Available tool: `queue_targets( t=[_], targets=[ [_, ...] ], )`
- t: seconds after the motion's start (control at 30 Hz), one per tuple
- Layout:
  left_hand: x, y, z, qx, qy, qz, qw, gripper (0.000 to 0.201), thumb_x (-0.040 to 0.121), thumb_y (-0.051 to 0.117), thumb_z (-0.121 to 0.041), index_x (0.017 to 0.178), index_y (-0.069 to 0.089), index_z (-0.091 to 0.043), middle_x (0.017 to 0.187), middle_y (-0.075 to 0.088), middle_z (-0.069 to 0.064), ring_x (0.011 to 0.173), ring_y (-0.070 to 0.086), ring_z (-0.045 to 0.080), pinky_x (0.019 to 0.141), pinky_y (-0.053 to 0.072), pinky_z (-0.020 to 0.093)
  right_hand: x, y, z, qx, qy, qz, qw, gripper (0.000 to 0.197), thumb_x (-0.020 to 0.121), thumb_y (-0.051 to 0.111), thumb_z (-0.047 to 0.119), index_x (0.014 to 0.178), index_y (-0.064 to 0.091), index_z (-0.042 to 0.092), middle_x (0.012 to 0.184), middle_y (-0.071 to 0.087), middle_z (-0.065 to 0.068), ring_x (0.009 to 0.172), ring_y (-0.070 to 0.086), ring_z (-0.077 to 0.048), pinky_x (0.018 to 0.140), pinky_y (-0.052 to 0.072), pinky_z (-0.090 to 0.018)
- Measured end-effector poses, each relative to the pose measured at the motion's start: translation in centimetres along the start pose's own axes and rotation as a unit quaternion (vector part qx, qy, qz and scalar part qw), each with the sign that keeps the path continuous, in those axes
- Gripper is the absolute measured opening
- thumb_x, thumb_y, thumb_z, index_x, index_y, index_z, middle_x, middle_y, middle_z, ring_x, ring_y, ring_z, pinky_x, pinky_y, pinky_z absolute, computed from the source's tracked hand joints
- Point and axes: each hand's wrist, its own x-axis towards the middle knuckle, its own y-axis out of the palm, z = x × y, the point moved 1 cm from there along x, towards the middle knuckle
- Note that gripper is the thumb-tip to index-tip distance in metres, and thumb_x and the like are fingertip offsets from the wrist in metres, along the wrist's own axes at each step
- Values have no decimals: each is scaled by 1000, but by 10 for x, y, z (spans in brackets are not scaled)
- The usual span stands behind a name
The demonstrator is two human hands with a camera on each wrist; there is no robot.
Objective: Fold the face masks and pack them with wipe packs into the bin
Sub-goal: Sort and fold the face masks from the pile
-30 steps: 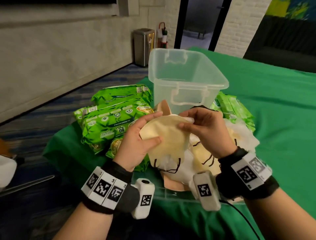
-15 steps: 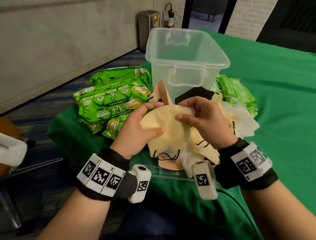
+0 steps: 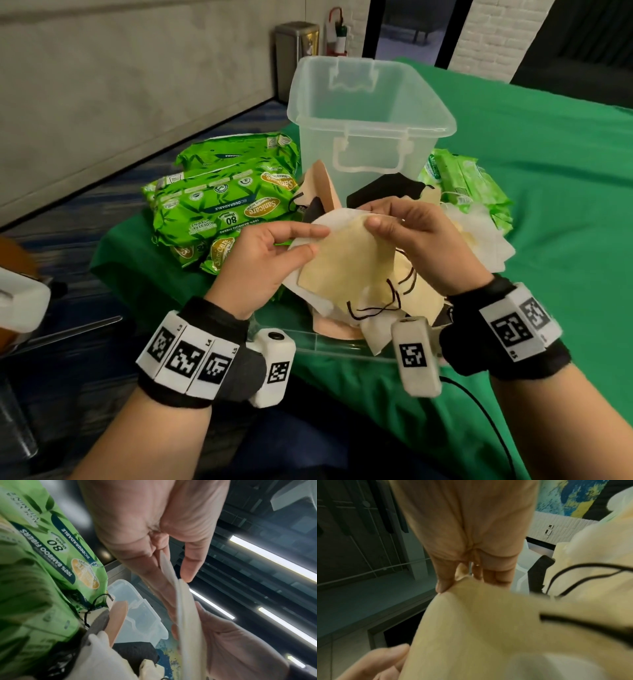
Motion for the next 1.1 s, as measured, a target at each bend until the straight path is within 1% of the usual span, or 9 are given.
queue_targets(
  t=[0.17, 0.37, 0.47, 0.57, 0.67, 0.8, 0.97, 1.03, 1.1],
  targets=[
    [0, 6, 1, -88, -44, -1, 995, 27, 73, 52, -20, 76, 77, -29, 81, 74, -6, 79, 68, 7, 71, 55, 21, 3, 8, 3, -13, 7, -15, 1000, 13, 83, 65, 21, 72, 63, 15, 78, 60, -7, 74, 52, -16, 68, 40, -30],
    [-3, 11, 2, -79, -24, 5, 997, 21, 72, 72, -11, 90, 72, -23, 83, 74, -6, 80, 69, 8, 74, 54, 20, 3, 12, 4, 7, 21, -28, 999, 15, 75, 62, 28, 69, 61, 15, 77, 54, -13, 74, 48, -21, 68, 37, -34],
    [-4, 12, 2, -77, -18, 0, 997, 26, 66, 65, -14, 90, 70, -23, 79, 74, -7, 76, 68, 5, 69, 54, 18, 4, 9, 5, 9, 20, -28, 999, 17, 76, 62, 27, 69, 59, 12, 77, 52, -15, 73, 45, -23, 65, 35, -36],
    [-5, 14, 1, -68, -17, -7, 998, 25, 67, 65, -11, 90, 72, -19, 78, 74, -8, 75, 68, 4, 69, 54, 18, 5, 9, 6, 0, 8, -30, 1000, 15, 77, 64, 26, 66, 60, 17, 69, 51, -10, 68, 44, -21, 60, 34, -31],
    [-4, 15, -1, -73, -17, -12, 997, 34, 73, 63, 3, 100, 69, -16, 79, 74, -7, 75, 68, 4, 70, 55, 20, 6, 10, 6, -3, -3, -43, 999, 21, 81, 68, 16, 63, 58, 19, 62, 51, 1, 62, 45, -12, 56, 35, -24],
    [-5, 14, -1, -58, 2, -2, 998, 54, 74, 63, 10, 111, 55, -29, 82, 74, -4, 74, 69, 9, 69, 57, 27, 6, 13, 6, -22, -19, -62, 998, 21, 84, 65, 10, 66, 54, 13, 57, 47, 8, 51, 42, 2, 51, 34, -12],
    [-6, 9, 4, 36, 10, 24, 999, 29, 77, 65, 5, 91, 63, -21, 80, 71, -15, 78, 65, -3, 73, 49, 13, 13, 22, 6, -12, -29, -45, 998, 20, 81, 66, 0, 74, 52, 13, 66, 53, 2, 57, 48, -1, 54, 40, -13],
    [-6, 2, 6, 92, -4, -3, 996, 33, 83, 59, 9, 80, 68, -23, 73, 70, -19, 74, 62, -7, 73, 44, 7, 28, 17, 4, -36, -23, -66, 997, 24, 80, 67, 0, 78, 50, 17, 70, 56, -2, 61, 52, -11, 57, 45, -23],
    [-5, -8, 8, 124, -14, -53, 991, 40, 86, 55, 8, 78, 70, -28, 74, 70, -23, 76, 61, -7, 75, 44, 7, 47, 10, 2, -145, -24, -89, 985, 25, 78, 71, 9, 88, 51, 21, 79, 58, -1, 69, 54, -18, 66, 47, -33]
  ],
)
